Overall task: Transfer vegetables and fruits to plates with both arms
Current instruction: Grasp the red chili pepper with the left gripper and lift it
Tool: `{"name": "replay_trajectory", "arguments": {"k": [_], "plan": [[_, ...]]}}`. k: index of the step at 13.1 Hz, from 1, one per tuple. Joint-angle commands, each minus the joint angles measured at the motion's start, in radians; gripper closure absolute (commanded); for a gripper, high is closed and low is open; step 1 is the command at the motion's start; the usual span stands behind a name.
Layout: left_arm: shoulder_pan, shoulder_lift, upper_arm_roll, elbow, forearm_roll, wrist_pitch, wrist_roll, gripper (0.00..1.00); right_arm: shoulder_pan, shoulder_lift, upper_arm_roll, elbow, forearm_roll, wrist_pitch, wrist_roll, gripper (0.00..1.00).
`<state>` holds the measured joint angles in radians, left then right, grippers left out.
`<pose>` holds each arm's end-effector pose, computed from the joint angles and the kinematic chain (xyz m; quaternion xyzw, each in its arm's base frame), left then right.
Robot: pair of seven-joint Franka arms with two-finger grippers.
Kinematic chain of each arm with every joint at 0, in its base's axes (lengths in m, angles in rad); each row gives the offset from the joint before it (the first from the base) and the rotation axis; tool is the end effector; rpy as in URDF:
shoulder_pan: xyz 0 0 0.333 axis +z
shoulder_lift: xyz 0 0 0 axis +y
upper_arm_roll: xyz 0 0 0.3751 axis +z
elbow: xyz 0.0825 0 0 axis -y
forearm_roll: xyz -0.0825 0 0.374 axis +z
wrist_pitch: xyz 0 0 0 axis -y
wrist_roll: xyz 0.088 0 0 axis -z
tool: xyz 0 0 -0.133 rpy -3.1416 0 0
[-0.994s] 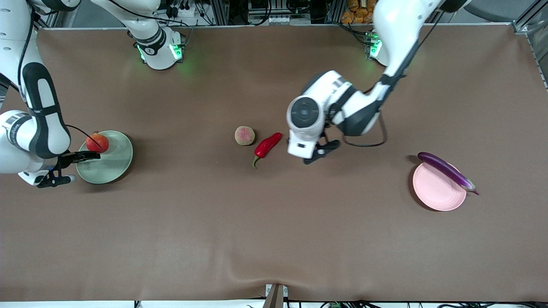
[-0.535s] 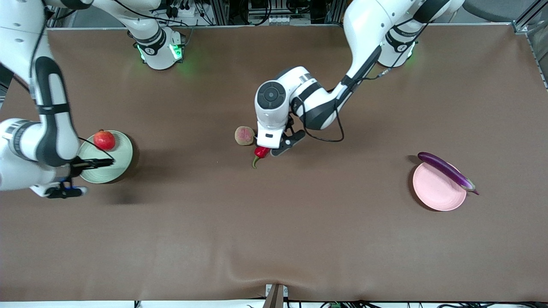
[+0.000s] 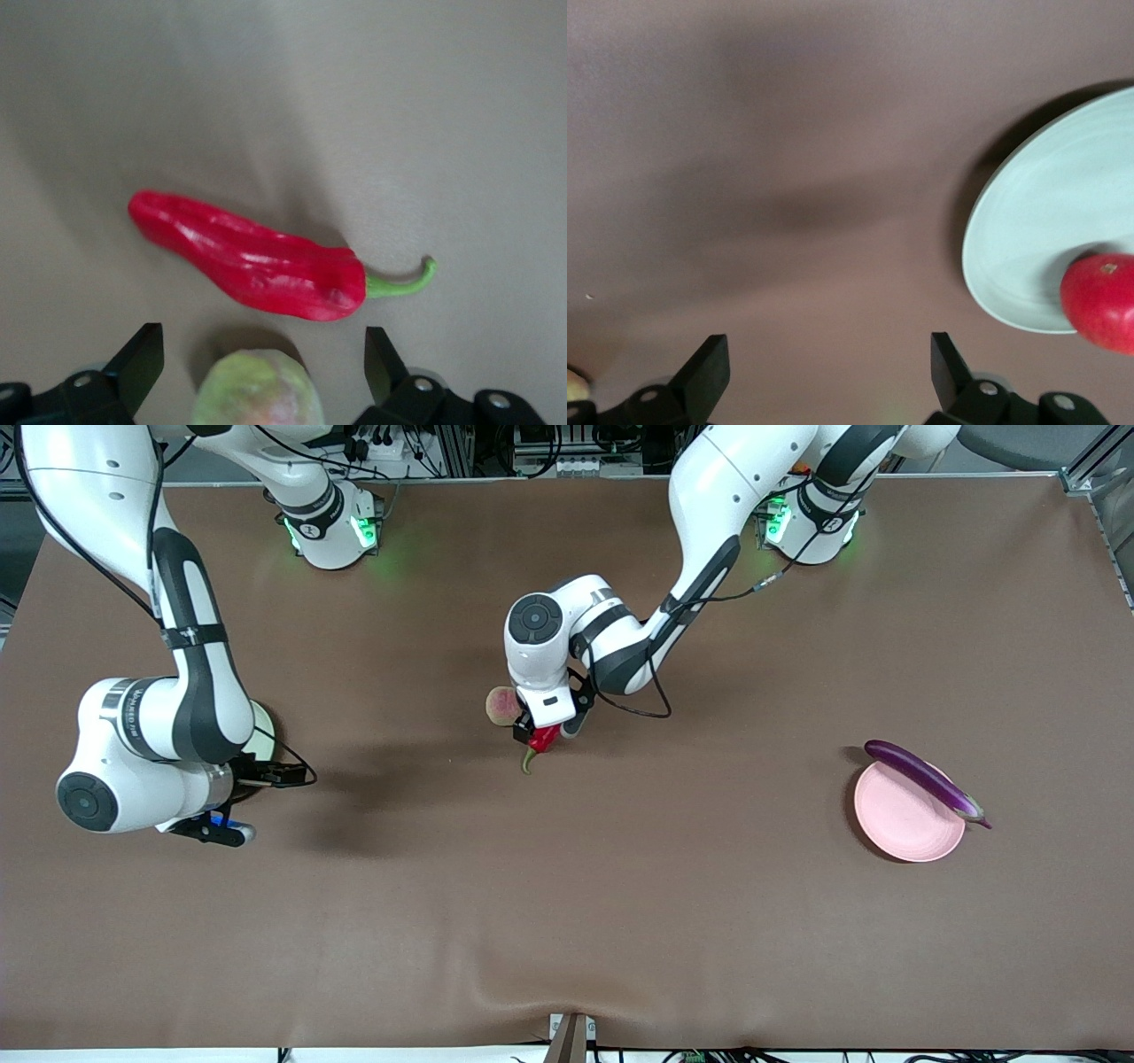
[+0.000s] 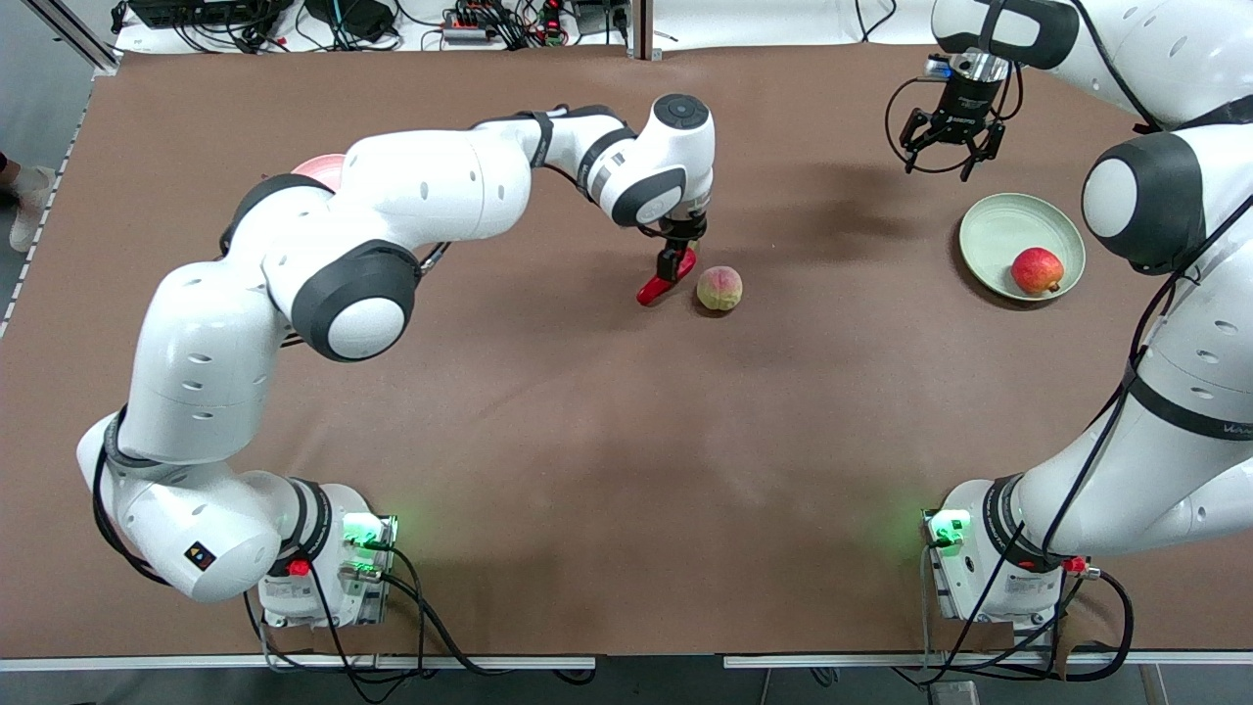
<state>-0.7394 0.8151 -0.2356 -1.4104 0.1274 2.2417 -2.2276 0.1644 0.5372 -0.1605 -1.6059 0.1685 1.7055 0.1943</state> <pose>0.4694 -0.6081 0.2476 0.8103 0.5847 -0.0347 0.0185 0.6455 0.0365 0.3256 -0.9691 0.1194 0.2152 0.0155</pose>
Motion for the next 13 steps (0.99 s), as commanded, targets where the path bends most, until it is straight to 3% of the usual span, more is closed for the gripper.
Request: {"name": "replay_trajectory", "arguments": {"k": [1, 7, 11, 13], "plan": [[-0.012, 0.018, 0.015, 0.030, -0.002, 0.006, -0.223, 0.00, 0.039, 0.007, -0.010, 0.011, 0.020, -0.009, 0.088, 0.00], [-0.032, 0.047, 0.071, 0.030, -0.005, 0.006, -0.541, 0.00, 0.075, 0.018, -0.011, 0.011, 0.019, -0.001, 0.154, 0.00], [-0.037, 0.067, 0.073, 0.030, -0.003, 0.007, -0.567, 0.00, 0.076, 0.029, -0.010, 0.011, 0.020, 0.000, 0.154, 0.00], [-0.073, 0.078, 0.113, 0.030, -0.005, 0.007, -0.570, 0.00, 0.075, 0.030, -0.010, 0.011, 0.020, 0.000, 0.154, 0.00]]}}
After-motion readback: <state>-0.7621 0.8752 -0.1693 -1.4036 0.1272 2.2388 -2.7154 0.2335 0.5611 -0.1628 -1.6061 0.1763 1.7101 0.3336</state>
